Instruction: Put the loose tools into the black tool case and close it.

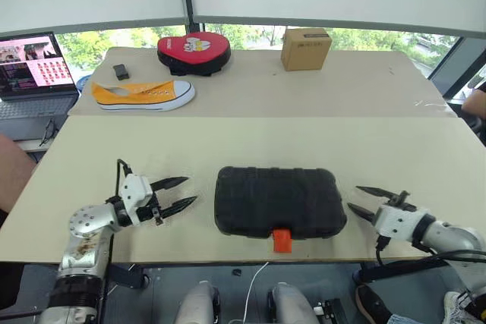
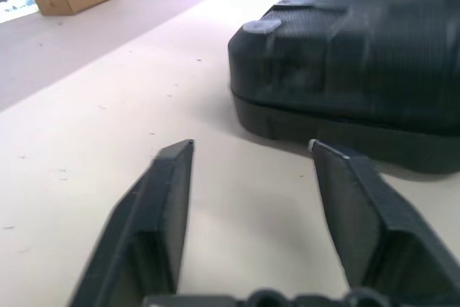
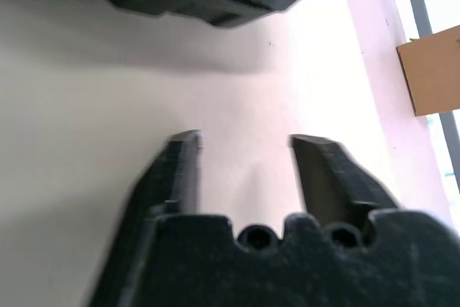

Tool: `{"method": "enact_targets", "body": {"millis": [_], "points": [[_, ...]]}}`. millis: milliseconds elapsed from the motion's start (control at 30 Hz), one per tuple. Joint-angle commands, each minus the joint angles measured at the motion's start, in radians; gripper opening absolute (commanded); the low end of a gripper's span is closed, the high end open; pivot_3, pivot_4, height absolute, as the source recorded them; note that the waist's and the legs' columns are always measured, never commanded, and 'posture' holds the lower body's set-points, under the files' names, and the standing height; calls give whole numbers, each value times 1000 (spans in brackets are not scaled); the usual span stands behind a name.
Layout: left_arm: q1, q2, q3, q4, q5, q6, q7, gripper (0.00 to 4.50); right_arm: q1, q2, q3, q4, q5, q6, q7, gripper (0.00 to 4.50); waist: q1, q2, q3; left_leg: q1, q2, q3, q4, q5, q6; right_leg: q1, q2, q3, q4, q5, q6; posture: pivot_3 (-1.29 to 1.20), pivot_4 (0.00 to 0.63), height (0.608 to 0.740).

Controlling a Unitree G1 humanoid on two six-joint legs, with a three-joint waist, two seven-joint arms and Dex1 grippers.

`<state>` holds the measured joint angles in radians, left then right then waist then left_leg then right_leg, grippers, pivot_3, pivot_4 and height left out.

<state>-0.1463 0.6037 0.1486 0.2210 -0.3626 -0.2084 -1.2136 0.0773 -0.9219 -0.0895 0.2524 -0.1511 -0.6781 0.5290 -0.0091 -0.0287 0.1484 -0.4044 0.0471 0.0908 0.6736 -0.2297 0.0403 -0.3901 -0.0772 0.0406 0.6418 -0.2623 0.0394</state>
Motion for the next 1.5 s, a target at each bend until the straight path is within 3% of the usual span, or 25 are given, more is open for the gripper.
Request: {"method": "enact_targets", "body": {"millis": [33,67,167,267,433,567,867,1067,1200,1367,1500], "points": [[-60,38,22,51,-21,15,-20,2643,92,-27,-80,-117,157,93,80,4108,1,0,0,0,0,0,0,0,0,0,0,0,0,0,0,0,150,740],[-76,40,17,69,-20,16,-27,2643,128,-35,-89,-153,192,112,110,4344,2,0,0,0,0,0,0,0,0,0,0,0,0,0,0,0,150,740],[-154,24,-14,127,-10,36,-48,2643,264,-65,-105,-297,360,250,250,4178,8,0,0,-1,0,-1,0,0,0,0,0,0,0,0,0,0,150,740],[-244,-13,-57,185,23,50,-34,1935,356,-80,-118,-425,454,372,326,3253,10,-1,0,-1,0,-1,0,0,1,1,0,0,0,0,0,0,150,740],[-410,-96,-167,333,126,33,-15,66,401,-85,-25,-600,431,537,387,1554,15,-2,0,-1,0,-1,1,-1,1,1,1,0,0,0,0,0,150,740],[-502,-142,-214,432,173,41,-10,0,306,-47,46,-638,389,633,367,142,11,-3,0,-4,-2,-1,3,-1,1,-2,2,-1,0,0,1,0,150,740],[-513,-158,-238,486,192,31,-73,0,69,63,163,-594,264,723,324,66,-6,-13,1,-5,0,-2,3,-1,1,-4,6,-1,0,1,0,0,150,740],[-381,-103,-207,319,152,115,-70,0,-121,172,210,-457,194,716,287,66,-21,-13,1,-2,3,-1,2,-1,0,-4,8,1,2,2,-2,0,150,740],[-271,-75,-163,106,85,224,-32,0,-255,240,240,-306,154,662,278,66,-27,-13,1,-4,4,-1,2,-1,-1,-7,7,1,4,2,-2,0,150,740],[-243,-37,-106,19,119,273,105,0,-322,234,228,-210,145,614,312,66,-9,-13,2,-6,2,0,3,-1,-2,-9,4,1,5,2,-2,0,150,740],[-289,22,-105,-52,71,418,85,0,-286,193,169,-218,184,608,334,66,1,-13,2,-8,2,0,3,-1,-2,-10,4,1,5,2,-2,0,150,740]]}}
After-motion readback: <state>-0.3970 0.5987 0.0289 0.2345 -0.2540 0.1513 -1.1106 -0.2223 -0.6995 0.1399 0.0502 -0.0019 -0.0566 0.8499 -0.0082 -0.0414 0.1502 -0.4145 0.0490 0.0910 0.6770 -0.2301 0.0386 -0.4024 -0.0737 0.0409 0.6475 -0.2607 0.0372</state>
